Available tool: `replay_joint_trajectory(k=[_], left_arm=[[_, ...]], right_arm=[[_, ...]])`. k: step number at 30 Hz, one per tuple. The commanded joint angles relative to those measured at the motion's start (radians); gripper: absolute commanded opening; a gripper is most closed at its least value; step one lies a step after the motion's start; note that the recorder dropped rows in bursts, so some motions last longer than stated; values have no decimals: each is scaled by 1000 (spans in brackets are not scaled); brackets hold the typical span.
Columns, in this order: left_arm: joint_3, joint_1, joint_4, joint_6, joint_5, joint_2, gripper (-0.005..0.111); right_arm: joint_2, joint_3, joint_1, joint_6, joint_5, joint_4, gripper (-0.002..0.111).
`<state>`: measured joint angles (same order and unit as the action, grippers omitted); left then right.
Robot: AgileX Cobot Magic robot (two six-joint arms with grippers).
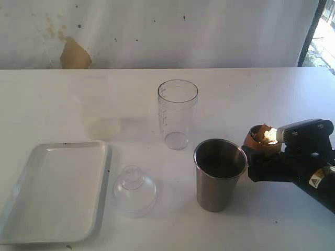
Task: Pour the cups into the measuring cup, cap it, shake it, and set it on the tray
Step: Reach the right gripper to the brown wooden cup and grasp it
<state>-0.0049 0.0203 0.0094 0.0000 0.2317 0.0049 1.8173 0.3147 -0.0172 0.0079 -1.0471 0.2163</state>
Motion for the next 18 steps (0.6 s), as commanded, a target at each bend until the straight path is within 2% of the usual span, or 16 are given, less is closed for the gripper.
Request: replay_joint_trajectory(k=[1, 18], left_arm=[[5, -4, 1, 0, 2, -5, 0], [5, -4, 1, 0, 2, -5, 0]], right_arm=[[39, 26, -2, -8, -9, 7, 90], [158, 120, -2, -8, -8, 7, 90]])
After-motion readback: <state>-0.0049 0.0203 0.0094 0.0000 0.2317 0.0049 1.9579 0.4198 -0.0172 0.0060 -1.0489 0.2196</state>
